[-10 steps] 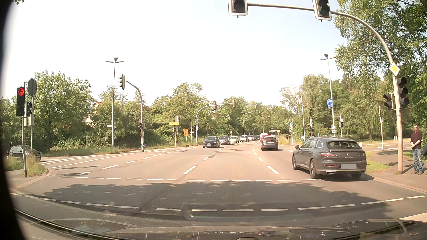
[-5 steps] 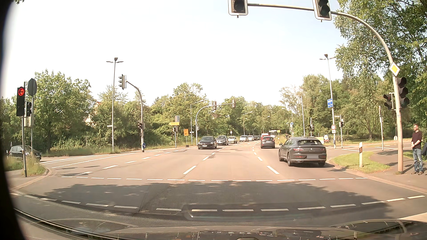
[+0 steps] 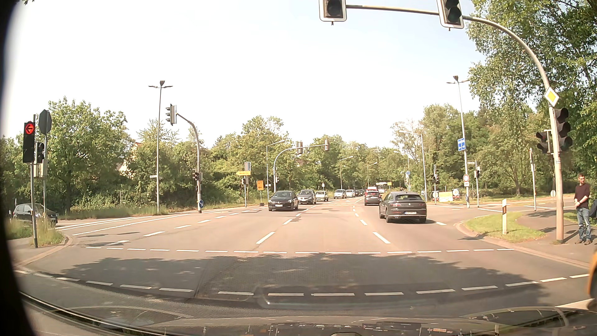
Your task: Follow the waypoints while adhering to traffic rules and regulations
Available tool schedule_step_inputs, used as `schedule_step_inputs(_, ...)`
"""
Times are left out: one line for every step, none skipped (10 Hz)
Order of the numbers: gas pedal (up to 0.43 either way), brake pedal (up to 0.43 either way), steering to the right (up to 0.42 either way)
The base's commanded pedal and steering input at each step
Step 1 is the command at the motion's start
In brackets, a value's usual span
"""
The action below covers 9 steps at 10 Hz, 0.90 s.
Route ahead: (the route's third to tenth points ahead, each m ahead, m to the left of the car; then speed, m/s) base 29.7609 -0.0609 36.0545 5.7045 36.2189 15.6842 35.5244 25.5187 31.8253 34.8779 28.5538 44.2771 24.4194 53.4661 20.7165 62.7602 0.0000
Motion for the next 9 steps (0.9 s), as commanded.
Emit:
schedule_step_inputs(0.000, 0.226, -0.003)
schedule_step_inputs(0.000, 0.226, -0.003)
schedule_step_inputs(0.000, 0.226, -0.003)
schedule_step_inputs(0.000, 0.232, -0.003)
schedule_step_inputs(0.000, 0.226, -0.003)
schedule_step_inputs(0.000, 0.226, -0.003)
schedule_step_inputs(0.000, 0.226, -0.003)
schedule_step_inputs(0.000, 0.226, -0.003)
schedule_step_inputs(0.000, 0.226, -0.003)
